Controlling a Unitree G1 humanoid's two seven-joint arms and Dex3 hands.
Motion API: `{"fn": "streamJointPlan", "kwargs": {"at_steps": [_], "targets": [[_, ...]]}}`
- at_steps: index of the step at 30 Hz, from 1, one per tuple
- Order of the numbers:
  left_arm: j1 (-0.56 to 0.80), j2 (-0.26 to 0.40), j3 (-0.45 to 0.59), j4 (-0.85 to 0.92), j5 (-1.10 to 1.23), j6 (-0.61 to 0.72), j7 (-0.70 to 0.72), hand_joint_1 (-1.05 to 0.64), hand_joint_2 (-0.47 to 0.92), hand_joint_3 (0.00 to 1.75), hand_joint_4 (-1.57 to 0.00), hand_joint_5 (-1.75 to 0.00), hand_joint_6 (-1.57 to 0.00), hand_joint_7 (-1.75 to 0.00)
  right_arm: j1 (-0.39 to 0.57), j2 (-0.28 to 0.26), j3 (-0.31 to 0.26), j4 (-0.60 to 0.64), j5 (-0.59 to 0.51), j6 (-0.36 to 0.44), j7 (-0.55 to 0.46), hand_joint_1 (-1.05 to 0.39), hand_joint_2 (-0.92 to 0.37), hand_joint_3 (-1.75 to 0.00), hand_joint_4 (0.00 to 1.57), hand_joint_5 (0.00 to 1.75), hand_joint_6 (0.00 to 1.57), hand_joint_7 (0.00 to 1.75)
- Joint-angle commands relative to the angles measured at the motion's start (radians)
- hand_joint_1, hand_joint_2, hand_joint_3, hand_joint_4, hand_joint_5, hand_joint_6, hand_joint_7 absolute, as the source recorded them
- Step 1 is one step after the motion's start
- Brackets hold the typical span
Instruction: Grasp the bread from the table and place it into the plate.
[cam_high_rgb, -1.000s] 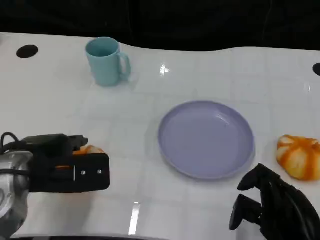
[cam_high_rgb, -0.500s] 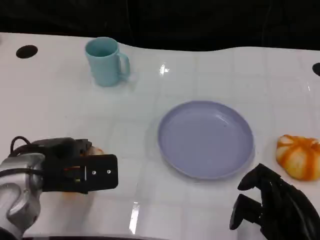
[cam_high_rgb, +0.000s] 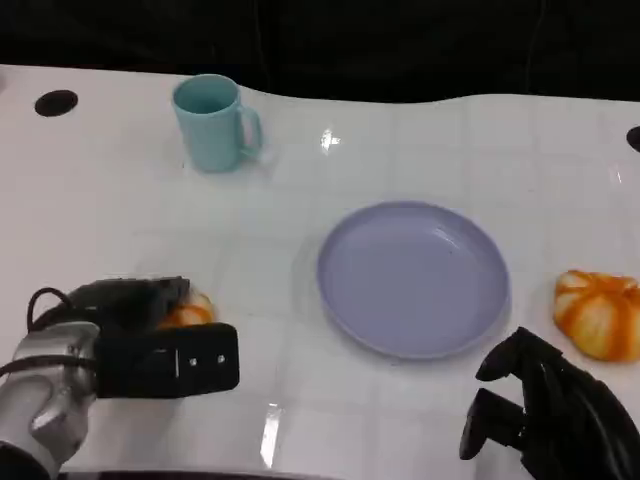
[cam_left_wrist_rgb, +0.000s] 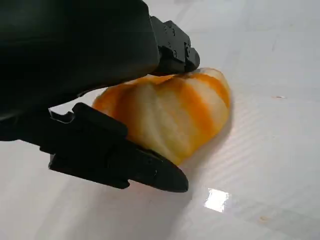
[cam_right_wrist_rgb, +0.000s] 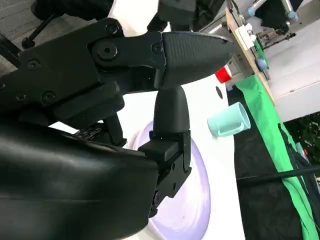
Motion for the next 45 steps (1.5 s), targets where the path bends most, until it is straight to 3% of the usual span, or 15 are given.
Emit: {"fn": "streamJointPlan", "kwargs": {"at_steps": [1,2,3,4,5,7,14,18,20,23,33,35,37,40,45], "targets": [[0.015,-0.004,0.028,0.064,-0.048,-0.059,0.083,-0.25,0.91,0.02,-0.28,-0.13,-0.32,-0.06,0.005,-0.010,-0.004,-0.015,-0.003,-0.008,0.000,-0.54,-0.92,-0.45,0.70,1.75,0.41,1.74],[0.018,-0.005,0.038,0.080,-0.067,-0.087,0.104,-0.24,0.92,0.02,-0.30,-0.13,-0.34,-0.06,0.005,-0.011,-0.004,-0.015,-0.004,-0.009,0.001,-0.54,-0.92,-0.45,0.70,1.75,0.41,1.74],[0.019,-0.006,0.047,0.094,-0.083,-0.109,0.121,-0.21,0.92,0.08,-0.42,-0.20,-0.40,-0.08,0.006,-0.011,-0.004,-0.016,-0.005,-0.009,0.000,-0.54,-0.92,-0.46,0.70,1.75,0.41,1.74],[0.018,-0.008,0.052,0.105,-0.092,-0.121,0.136,-0.20,0.92,0.14,-0.49,-0.39,-0.49,-0.08,0.006,-0.011,-0.003,-0.016,-0.007,-0.009,-0.001,-0.54,-0.92,-0.46,0.70,1.75,0.41,1.74],[0.017,-0.009,0.056,0.116,-0.101,-0.141,0.155,-0.20,0.92,0.19,-0.48,-0.74,-0.58,-0.06,0.006,-0.011,-0.003,-0.018,-0.006,-0.007,-0.002,-0.54,-0.92,-0.46,0.70,1.75,0.41,1.74],[0.010,-0.009,0.057,0.136,-0.112,-0.172,0.178,-0.25,0.92,0.23,-0.60,-0.98,-0.77,-0.11,0.006,-0.010,-0.004,-0.020,-0.003,0.000,-0.005,-0.54,-0.92,-0.46,0.70,1.75,0.41,1.74],[0.006,-0.008,0.063,0.163,-0.124,-0.229,0.224,-0.32,0.92,0.25,-0.76,-1.08,-1.11,-0.33,0.003,-0.002,-0.007,-0.009,0.004,-0.004,-0.005,-0.55,-0.91,-0.44,0.71,1.75,0.42,1.74],[0.012,-0.016,0.059,0.182,-0.108,-0.260,0.328,-0.30,0.88,0.38,-0.74,-1.49,-0.88,-1.09,0.002,-0.005,-0.006,-0.011,0.000,-0.005,-0.005,-0.54,-0.92,-0.44,0.71,1.75,0.42,1.74],[0.012,-0.019,0.049,0.202,-0.090,-0.285,0.399,-0.30,0.90,0.40,-0.80,-1.69,-0.69,-1.57,0.001,-0.005,-0.008,-0.009,0.002,-0.006,-0.002,-0.54,-0.92,-0.44,0.72,1.75,0.43,1.74],[0.007,-0.024,0.047,0.229,-0.089,-0.320,0.439,-0.30,0.92,0.39,-0.84,-1.74,-0.61,-1.73,0.000,-0.007,-0.009,-0.008,0.001,-0.007,-0.002,-0.55,-0.92,-0.43,0.72,1.75,0.43,1.74],[-0.008,-0.026,0.069,0.270,-0.111,-0.420,0.516,-0.29,0.91,0.35,-0.77,-1.75,-0.55,-1.75,-0.001,-0.008,-0.011,-0.006,0.002,0.000,-0.004,-0.54,-0.92,-0.44,0.71,1.75,0.42,1.73],[-0.011,-0.022,0.077,0.255,-0.118,-0.432,0.507,-0.25,0.74,0.72,-0.78,-1.75,-0.59,-1.75,0.000,-0.008,-0.009,-0.007,-0.001,-0.003,-0.004,-0.55,-0.92,-0.44,0.71,1.75,0.42,1.73],[-0.014,-0.020,0.083,0.243,-0.121,-0.440,0.502,-0.24,0.68,0.87,-0.79,-1.75,-0.61,-1.75,-0.001,-0.008,-0.010,-0.007,-0.001,-0.001,-0.004,-0.55,-0.92,-0.43,0.71,1.75,0.43,1.73],[-0.016,-0.021,0.089,0.215,-0.114,-0.447,0.513,-0.25,0.66,0.90,-0.79,-1.75,-0.62,-1.75,-0.002,-0.012,-0.011,-0.007,0.000,0.001,0.000,-0.54,-0.92,-0.45,0.71,1.75,0.42,1.74],[-0.016,-0.023,0.100,0.139,-0.120,-0.435,0.483,-0.23,0.67,0.78,-0.80,-1.75,-0.59,-1.75,-0.003,-0.010,-0.012,-0.002,0.005,0.000,0.001,-0.55,-0.92,-0.45,0.70,1.75,0.41,1.74]]}}
